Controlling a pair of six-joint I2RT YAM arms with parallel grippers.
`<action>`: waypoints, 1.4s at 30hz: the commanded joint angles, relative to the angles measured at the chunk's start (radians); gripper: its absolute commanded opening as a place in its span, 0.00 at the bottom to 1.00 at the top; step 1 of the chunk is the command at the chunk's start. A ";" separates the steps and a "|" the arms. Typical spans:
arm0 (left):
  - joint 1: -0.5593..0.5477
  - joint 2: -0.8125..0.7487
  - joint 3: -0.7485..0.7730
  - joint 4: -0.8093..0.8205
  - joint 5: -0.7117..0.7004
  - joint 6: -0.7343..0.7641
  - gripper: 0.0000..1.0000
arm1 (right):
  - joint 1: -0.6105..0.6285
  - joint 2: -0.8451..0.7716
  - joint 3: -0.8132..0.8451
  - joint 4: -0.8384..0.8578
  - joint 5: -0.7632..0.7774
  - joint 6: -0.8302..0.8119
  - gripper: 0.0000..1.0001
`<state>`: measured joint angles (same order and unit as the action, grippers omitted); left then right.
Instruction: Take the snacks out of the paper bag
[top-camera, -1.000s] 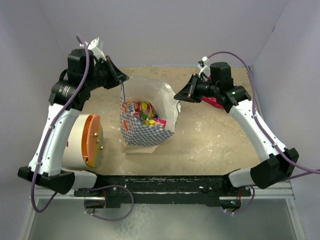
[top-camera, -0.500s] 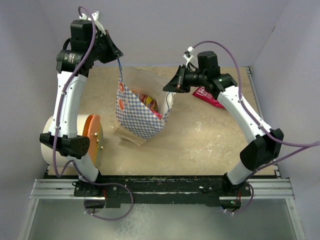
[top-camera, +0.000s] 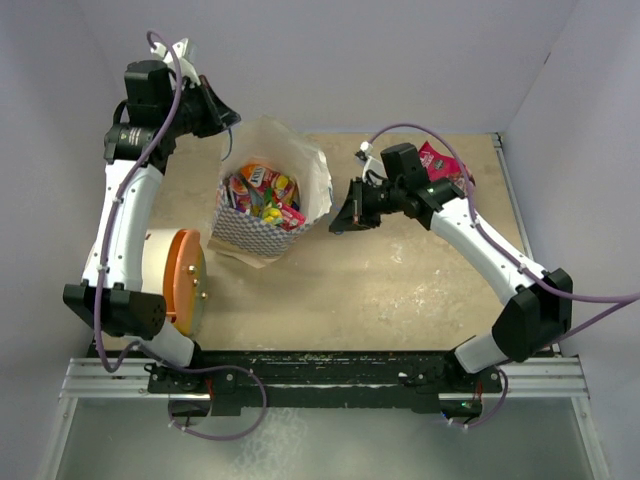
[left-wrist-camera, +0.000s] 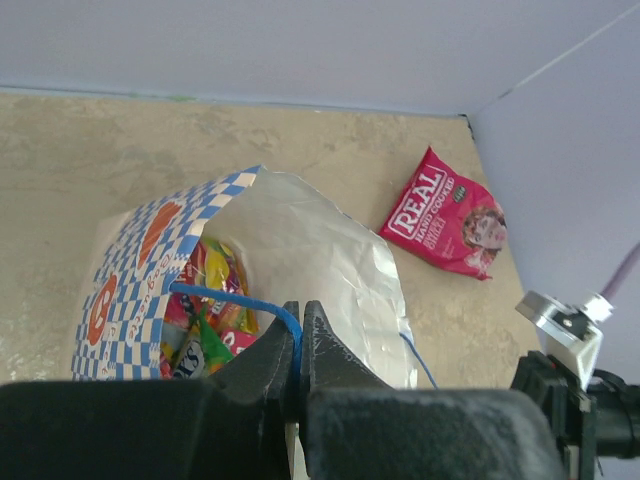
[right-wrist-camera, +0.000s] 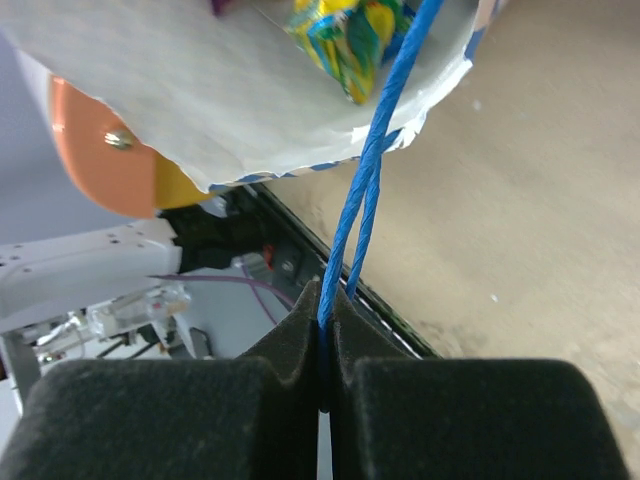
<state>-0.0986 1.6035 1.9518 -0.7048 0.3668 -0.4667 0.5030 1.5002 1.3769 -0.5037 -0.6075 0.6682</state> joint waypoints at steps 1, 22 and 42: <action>-0.004 -0.156 -0.132 0.230 0.208 -0.002 0.00 | -0.002 -0.073 -0.079 -0.105 0.044 -0.096 0.02; -0.418 -0.152 -0.399 0.608 0.376 -0.316 0.00 | -0.001 -0.317 -0.361 -0.225 0.157 -0.104 0.05; -0.428 -0.285 -0.486 0.601 0.224 -0.307 0.00 | -0.001 -0.296 0.001 -0.068 0.426 -0.207 0.66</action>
<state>-0.5194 1.3750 1.4414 -0.1806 0.6109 -0.7673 0.5030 1.1759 1.2980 -0.7078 -0.1493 0.5495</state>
